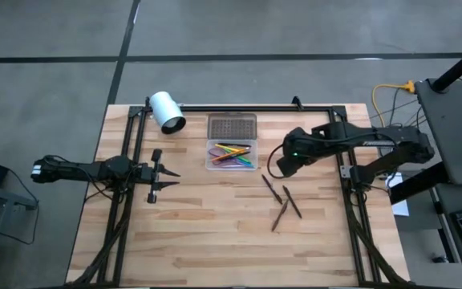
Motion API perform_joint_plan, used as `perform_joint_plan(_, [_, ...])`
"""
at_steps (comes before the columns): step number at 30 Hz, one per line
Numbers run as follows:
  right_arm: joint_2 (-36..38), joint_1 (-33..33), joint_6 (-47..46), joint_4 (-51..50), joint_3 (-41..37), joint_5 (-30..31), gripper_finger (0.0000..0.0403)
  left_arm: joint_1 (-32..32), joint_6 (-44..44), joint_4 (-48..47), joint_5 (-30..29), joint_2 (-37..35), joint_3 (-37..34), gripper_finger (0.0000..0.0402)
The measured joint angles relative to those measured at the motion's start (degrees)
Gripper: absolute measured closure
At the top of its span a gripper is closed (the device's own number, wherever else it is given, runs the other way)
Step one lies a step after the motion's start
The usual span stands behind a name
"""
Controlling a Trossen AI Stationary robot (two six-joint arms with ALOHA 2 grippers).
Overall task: Pick & place school supplies into a supply box
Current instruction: Put the black pen into the supply box
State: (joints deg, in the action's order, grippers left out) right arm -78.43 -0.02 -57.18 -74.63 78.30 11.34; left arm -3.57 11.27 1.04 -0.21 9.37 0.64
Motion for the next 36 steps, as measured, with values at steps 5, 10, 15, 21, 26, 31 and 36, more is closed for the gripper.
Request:
perform_joint_plan(5, [-2.36, -1.85, 0.12, 0.02, 0.0, -0.99, 0.0335, 0.0, 0.0, 0.0, 0.0, 0.0, 0.0, 0.0315])
perform_joint_plan(10, [-4.57, -2.13, 0.19, 0.02, 0.0, -1.38, 0.0335, 0.0, 0.0, 0.0, 0.0, 0.0, 0.0, 0.0315])
perform_joint_plan(15, [-6.82, -2.07, 0.06, 0.04, 0.0, -1.34, 0.0335, 0.01, 0.0, 0.0, 0.02, 0.0, 0.0, 0.0315])
perform_joint_plan(21, [-10.99, -2.02, 0.45, 0.31, -0.12, -1.96, 0.0335, 0.01, 0.0, 0.0, 0.02, 0.0, 0.0, 0.0315])
perform_joint_plan(26, [-13.48, -1.98, 1.64, 0.89, -0.15, -2.41, 0.0335, 0.0, 0.0, 0.0, 0.0, 0.0, 0.0, 0.0315])
perform_joint_plan(31, [-13.36, -1.68, 2.12, 6.39, -1.32, -2.5, 0.0335, 0.01, 0.0, 0.0, 0.01, 0.0, 0.0, 0.0315])
perform_joint_plan(36, [-12.68, -1.16, 3.53, 10.81, -3.31, -5.0, 0.0335, 0.0, 0.0, 0.0, 0.02, 0.04, 0.0, 0.0315])
